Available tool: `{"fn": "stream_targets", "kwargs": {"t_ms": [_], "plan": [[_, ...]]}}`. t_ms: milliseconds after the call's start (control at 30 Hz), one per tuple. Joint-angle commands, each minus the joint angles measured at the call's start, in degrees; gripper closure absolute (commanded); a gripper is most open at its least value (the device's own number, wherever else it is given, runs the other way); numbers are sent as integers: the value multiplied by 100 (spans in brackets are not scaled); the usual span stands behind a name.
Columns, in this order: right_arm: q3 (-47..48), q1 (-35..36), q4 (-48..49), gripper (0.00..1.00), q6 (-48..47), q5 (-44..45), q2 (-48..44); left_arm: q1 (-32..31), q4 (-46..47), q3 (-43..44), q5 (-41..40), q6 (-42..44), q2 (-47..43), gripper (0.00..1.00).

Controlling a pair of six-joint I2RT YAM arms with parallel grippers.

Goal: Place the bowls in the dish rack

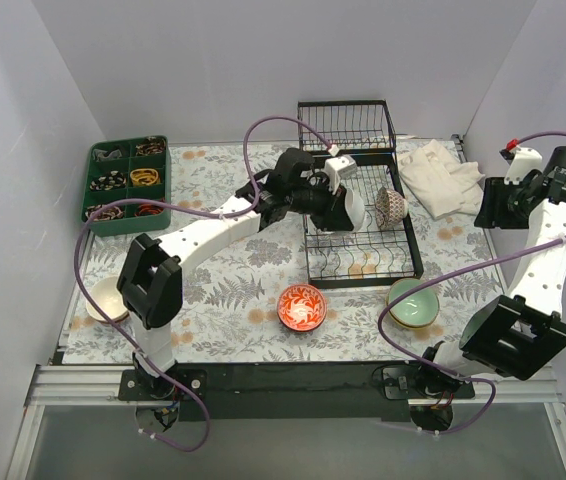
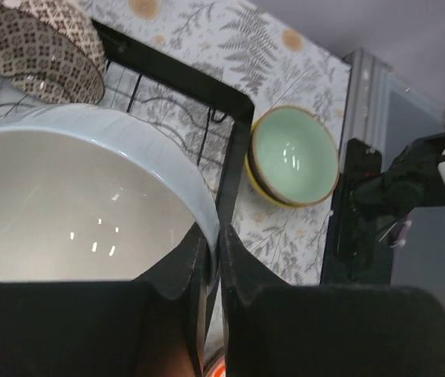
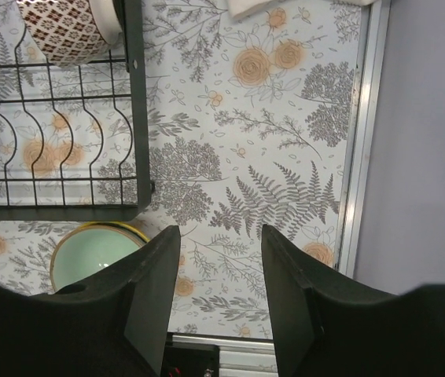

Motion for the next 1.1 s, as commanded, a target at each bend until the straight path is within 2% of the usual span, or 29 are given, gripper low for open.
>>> {"fn": "stream_targets", "kwargs": {"t_ms": [0,33,100,133,167,333,567,767,1067], "plan": [[223,-33,-291,46,37,406,-123,125,3082,-506,751,-1675,-25,100],[214,-33,-317,45,37,450,-141,142,3755,-603,760,-1894,28,100],[136,-33,-326,45,37,573,-202,221,4392,-823,856,-2562,203,100],[100,-33,-326,45,37,617,-229,265,4995,-867,953,-2799,396,100],[48,-33,-326,46,37,687,-290,335,5280,-902,997,-3298,528,100],[-216,-33,-352,46,37,890,-457,538,7194,-1061,1006,-4619,1240,100],[-339,-33,-423,45,10,1179,-563,644,7814,-122,1156,-5455,2531,100],[-655,-33,-440,45,-25,1267,-695,626,7823,520,971,-5570,3008,100],[-1095,-33,-422,45,-16,1399,-844,573,8174,907,909,-6079,3535,100]]}}
